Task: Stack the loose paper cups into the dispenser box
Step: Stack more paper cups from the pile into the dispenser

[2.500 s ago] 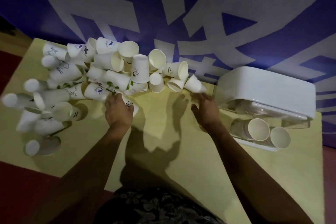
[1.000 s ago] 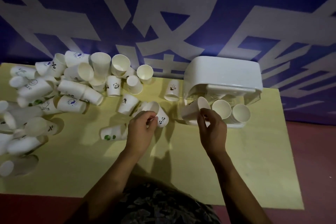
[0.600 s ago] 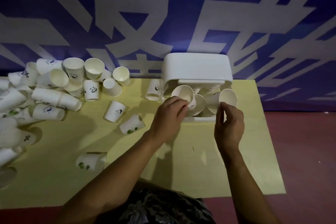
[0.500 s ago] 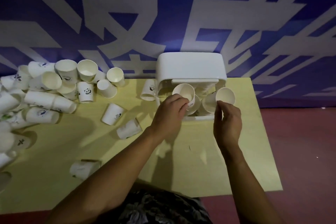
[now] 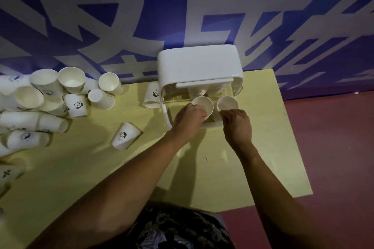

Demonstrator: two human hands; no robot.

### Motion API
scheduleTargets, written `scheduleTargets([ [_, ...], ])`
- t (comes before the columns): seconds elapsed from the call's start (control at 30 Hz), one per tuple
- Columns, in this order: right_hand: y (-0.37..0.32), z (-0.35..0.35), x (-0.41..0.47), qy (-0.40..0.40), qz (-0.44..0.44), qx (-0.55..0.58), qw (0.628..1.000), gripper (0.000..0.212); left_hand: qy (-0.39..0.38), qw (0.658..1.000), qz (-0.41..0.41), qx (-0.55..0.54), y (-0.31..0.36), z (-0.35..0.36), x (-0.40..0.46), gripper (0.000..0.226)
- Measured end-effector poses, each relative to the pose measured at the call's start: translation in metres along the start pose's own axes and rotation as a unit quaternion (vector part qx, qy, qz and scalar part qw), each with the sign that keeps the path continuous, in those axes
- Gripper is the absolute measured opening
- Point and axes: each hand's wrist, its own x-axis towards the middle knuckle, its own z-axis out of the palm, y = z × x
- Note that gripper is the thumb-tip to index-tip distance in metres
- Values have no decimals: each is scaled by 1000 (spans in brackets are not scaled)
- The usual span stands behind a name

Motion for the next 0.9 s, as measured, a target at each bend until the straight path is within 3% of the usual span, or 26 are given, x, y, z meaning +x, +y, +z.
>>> scheduleTargets([
  [0.17,-15,1,-3,64,37,-4,997,17,69,996,34,-50,-7,-8,-5,18],
  [0.3,-50,-1,-18,93,20,82,992,17,105,991,23,-75,-40,-30,-38,17],
  [0.4,-81,13,-34,2,8,147,989,14,116,990,-11,-79,-81,-40,-77,16],
  [0.5,-106,40,-56,-167,17,148,975,19,116,988,-52,-82,-123,-45,-122,16],
  [0.6,-132,64,-81,-323,21,141,936,29,116,986,-94,-75,-163,-47,-164,16],
  [0.8,-174,106,-136,-477,125,72,867,65,122,974,-168,-88,-227,-56,-235,14],
  [0.9,-187,121,-157,-507,211,105,829,73,118,967,-204,-95,-252,-61,-262,16],
])
